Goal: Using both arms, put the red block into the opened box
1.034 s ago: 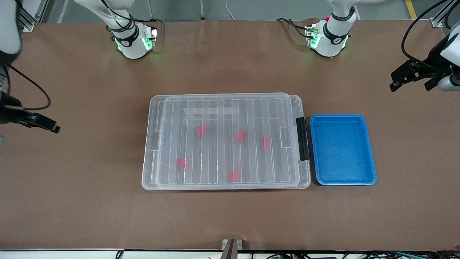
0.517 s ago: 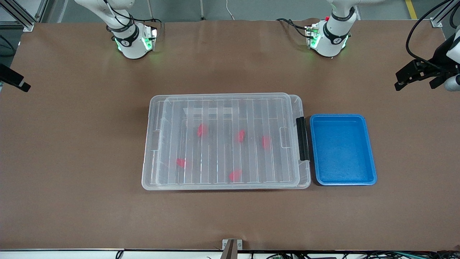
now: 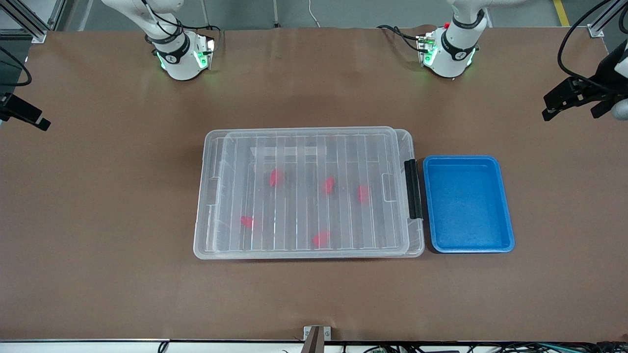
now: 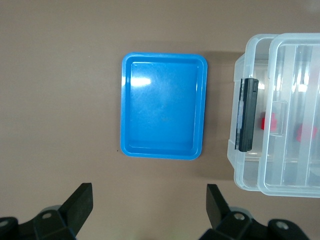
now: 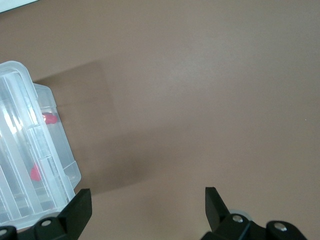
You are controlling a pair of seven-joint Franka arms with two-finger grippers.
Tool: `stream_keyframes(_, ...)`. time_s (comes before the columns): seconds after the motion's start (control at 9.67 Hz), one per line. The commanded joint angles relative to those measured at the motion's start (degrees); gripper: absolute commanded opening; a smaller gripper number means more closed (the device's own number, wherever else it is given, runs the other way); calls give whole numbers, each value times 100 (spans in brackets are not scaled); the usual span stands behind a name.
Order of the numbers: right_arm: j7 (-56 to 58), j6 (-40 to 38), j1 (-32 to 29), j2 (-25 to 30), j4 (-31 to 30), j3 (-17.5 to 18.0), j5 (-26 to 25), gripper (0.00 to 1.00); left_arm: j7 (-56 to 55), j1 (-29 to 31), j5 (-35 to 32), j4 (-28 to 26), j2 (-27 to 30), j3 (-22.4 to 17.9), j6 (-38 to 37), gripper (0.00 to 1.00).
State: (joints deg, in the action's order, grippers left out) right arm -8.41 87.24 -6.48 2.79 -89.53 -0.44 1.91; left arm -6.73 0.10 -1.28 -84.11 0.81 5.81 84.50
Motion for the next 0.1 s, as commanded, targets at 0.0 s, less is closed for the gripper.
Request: stream_keyframes(0.0,208,48,-11,90,-91,0,20,100,31,-28,-136,-17,-177,43,-153,100)
